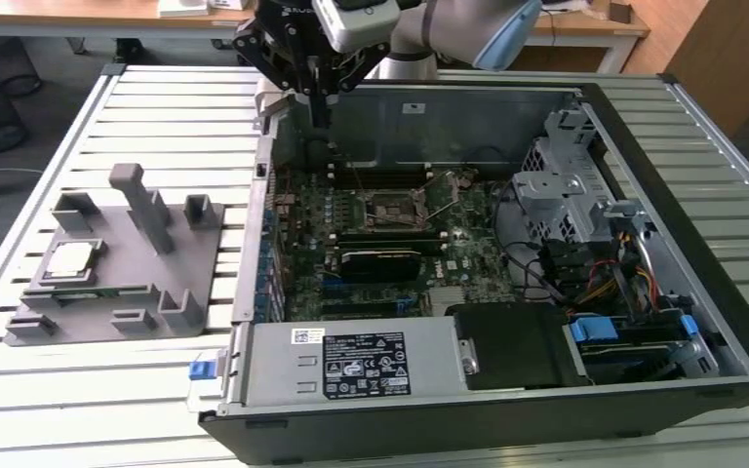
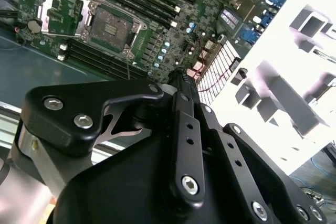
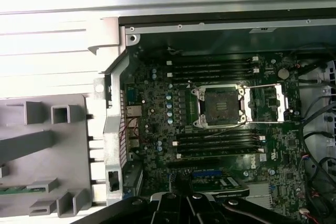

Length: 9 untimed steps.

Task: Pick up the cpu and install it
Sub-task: 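Reach for the cpu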

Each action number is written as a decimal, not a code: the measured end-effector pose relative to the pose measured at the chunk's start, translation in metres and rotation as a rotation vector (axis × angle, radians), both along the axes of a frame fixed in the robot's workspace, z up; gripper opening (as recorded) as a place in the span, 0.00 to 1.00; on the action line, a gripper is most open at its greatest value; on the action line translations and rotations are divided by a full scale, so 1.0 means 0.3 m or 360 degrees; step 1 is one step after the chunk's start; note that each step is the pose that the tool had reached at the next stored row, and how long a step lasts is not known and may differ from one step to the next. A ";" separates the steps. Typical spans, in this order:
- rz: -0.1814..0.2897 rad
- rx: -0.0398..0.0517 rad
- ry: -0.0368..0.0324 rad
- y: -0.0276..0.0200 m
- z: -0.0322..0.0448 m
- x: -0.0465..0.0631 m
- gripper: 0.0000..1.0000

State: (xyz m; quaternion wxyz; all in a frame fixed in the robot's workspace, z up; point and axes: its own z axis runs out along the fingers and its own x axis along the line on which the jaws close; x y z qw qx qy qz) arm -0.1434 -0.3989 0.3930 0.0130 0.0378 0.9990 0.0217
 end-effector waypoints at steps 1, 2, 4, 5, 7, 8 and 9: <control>0.0000 0.0000 0.0000 0.000 0.000 -0.005 0.11; 0.0000 0.0000 0.0000 0.000 0.000 -0.011 0.11; 0.0000 0.0000 0.0000 0.000 -0.001 -0.020 0.11; 0.0000 0.0000 0.0000 0.000 -0.001 -0.026 0.11; 0.0000 0.0000 0.0000 0.000 -0.001 -0.036 0.11; 0.0000 0.0000 0.0000 0.000 -0.002 -0.040 0.11; 0.0000 0.0000 0.0000 0.000 -0.002 -0.043 0.11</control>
